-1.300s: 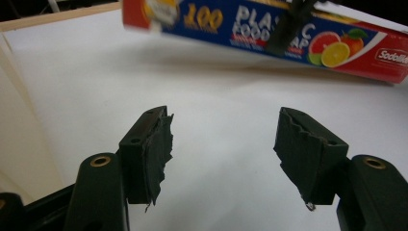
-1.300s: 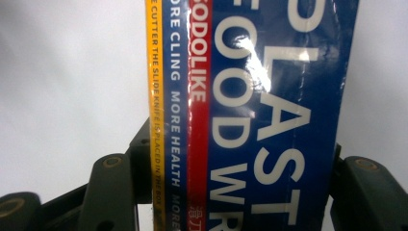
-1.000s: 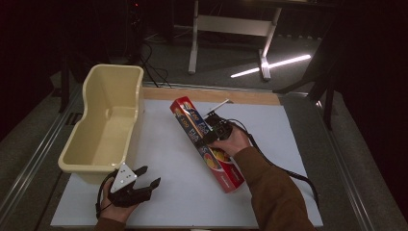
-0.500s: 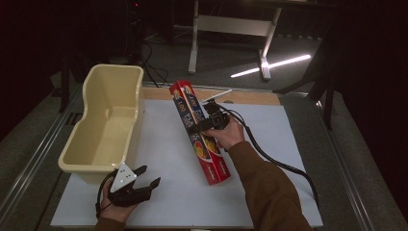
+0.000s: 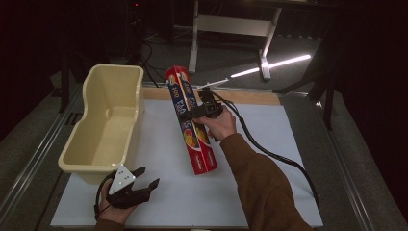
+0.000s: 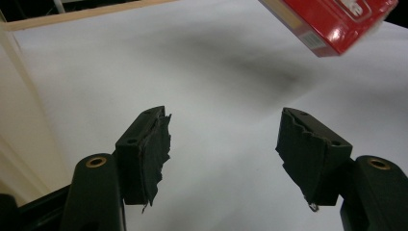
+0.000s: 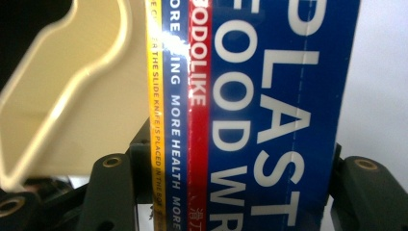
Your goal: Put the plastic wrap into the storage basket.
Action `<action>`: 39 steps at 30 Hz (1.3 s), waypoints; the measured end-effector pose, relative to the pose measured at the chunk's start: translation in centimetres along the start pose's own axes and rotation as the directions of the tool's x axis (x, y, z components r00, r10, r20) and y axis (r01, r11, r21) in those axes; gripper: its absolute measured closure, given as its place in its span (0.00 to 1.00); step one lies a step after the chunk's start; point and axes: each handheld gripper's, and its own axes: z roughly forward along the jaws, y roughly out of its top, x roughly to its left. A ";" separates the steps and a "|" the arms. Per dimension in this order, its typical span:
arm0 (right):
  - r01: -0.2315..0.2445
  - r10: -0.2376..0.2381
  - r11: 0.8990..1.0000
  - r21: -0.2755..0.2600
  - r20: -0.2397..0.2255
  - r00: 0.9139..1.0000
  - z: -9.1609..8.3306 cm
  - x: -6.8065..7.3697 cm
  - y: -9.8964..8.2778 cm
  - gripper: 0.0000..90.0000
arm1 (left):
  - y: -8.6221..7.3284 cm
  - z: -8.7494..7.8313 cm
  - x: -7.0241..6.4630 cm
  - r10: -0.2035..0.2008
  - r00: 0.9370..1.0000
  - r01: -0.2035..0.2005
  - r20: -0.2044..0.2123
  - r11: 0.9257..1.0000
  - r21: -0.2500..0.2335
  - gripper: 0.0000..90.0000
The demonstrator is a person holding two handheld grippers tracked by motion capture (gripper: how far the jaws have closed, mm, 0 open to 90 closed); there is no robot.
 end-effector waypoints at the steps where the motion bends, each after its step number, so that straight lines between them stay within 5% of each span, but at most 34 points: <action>1: -0.015 0.015 1.000 -0.008 -0.006 1.000 -0.1 -0.1 0.2 0.45 | 0.0 0.0 0.0 0.001 1.000 -0.001 0.000 1.000 0.000 0.39; 12: -0.082 0.079 0.995 -0.058 -0.042 0.996 -0.7 0.0 2.1 0.45 | 0.0 -0.2 0.1 -0.010 1.000 0.010 0.005 1.000 -0.007 0.37; 21: -0.179 0.166 0.977 -0.115 -0.115 0.979 -1.1 0.1 2.8 0.45 | -0.1 0.0 0.0 -0.013 1.000 0.013 0.006 1.000 0.000 0.38; 30: -0.211 0.195 0.971 -0.111 -0.139 0.971 -0.3 1.2 3.3 0.45 | 0.0 -0.1 -0.1 -0.003 1.000 0.003 0.001 1.000 -0.002 0.37; 38: -0.271 0.244 0.954 -0.128 -0.191 0.951 0.5 2.5 3.8 0.45 | -0.2 -0.3 -0.5 0.006 1.000 -0.006 0.000 1.000 -0.004 0.38; 39: -0.287 0.256 0.949 -0.129 -0.211 0.943 0.6 2.6 3.8 0.45 | -0.2 -0.3 -0.5 0.008 1.000 -0.008 0.002 1.000 -0.003 0.38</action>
